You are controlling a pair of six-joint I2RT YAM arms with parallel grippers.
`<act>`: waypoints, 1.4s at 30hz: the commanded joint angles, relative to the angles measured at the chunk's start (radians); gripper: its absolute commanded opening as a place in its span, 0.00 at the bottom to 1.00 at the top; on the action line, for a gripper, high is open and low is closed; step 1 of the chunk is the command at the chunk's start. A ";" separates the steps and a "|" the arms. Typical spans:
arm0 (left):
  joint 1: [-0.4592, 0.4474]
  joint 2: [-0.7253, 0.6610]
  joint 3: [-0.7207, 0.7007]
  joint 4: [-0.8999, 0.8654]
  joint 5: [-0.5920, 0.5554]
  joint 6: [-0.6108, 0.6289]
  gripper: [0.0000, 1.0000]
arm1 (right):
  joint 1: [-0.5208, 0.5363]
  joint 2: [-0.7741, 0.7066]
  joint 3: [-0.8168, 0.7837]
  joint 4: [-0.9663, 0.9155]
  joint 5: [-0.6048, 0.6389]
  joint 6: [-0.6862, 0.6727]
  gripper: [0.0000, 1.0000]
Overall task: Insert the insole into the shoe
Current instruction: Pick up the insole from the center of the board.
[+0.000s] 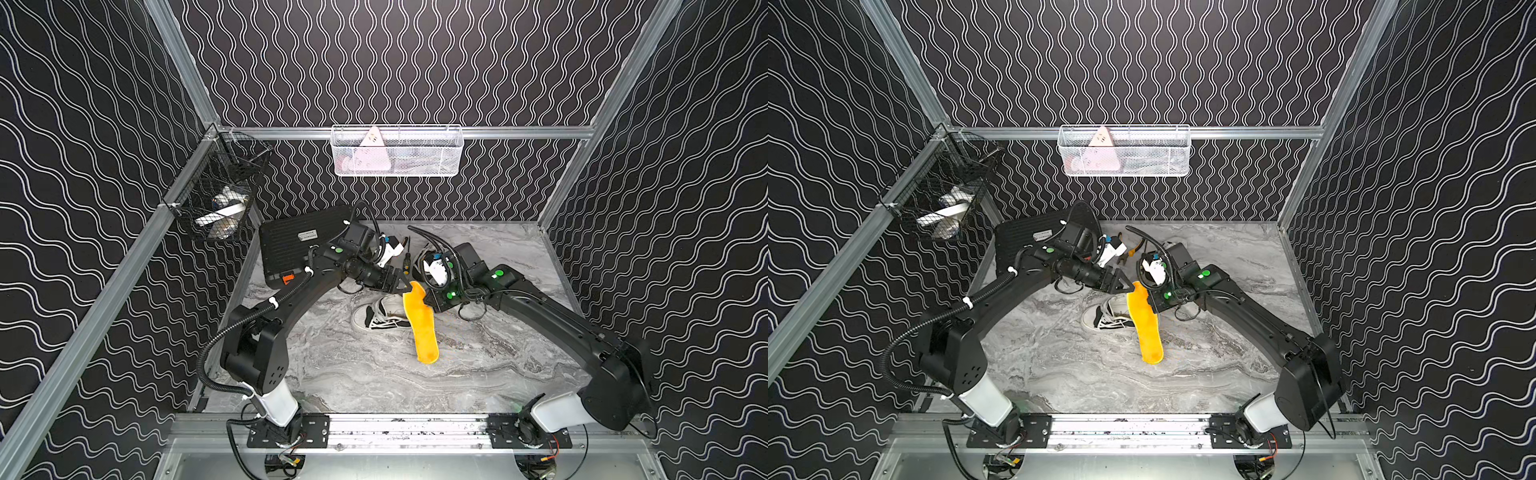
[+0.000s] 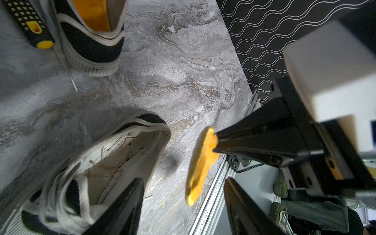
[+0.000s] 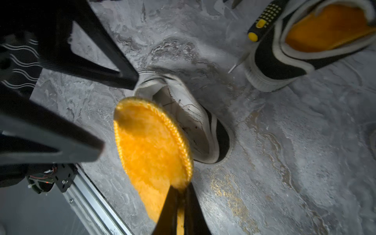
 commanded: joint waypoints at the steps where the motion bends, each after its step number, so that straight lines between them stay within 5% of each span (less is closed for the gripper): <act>1: 0.002 0.008 -0.009 -0.014 0.049 0.042 0.65 | 0.014 0.021 0.020 0.035 -0.071 -0.075 0.10; 8: 0.001 0.018 -0.010 -0.053 0.061 0.063 0.50 | 0.031 0.036 0.029 0.081 -0.075 -0.119 0.13; 13: 0.001 -0.003 -0.041 -0.049 0.065 0.055 0.20 | 0.033 0.052 0.043 0.096 -0.035 -0.121 0.15; 16: 0.002 -0.023 -0.064 -0.008 0.043 0.020 0.03 | 0.032 0.051 0.026 0.123 0.007 -0.082 0.28; 20: 0.002 -0.036 -0.093 0.078 0.051 -0.053 0.02 | 0.009 -0.010 -0.062 0.192 -0.007 -0.011 0.52; 28: 0.002 -0.051 -0.096 0.117 0.110 -0.097 0.03 | -0.131 -0.089 -0.229 0.360 -0.379 0.060 0.64; 36: -0.001 -0.058 -0.098 0.153 0.193 -0.124 0.04 | -0.123 0.010 -0.186 0.352 -0.555 0.005 0.64; 40: -0.001 -0.078 -0.124 0.195 0.165 -0.167 0.04 | -0.119 0.018 -0.200 0.437 -0.547 0.060 0.31; 42: 0.001 -0.090 -0.128 0.183 0.100 -0.176 0.04 | -0.116 -0.008 -0.200 0.429 -0.512 0.066 0.22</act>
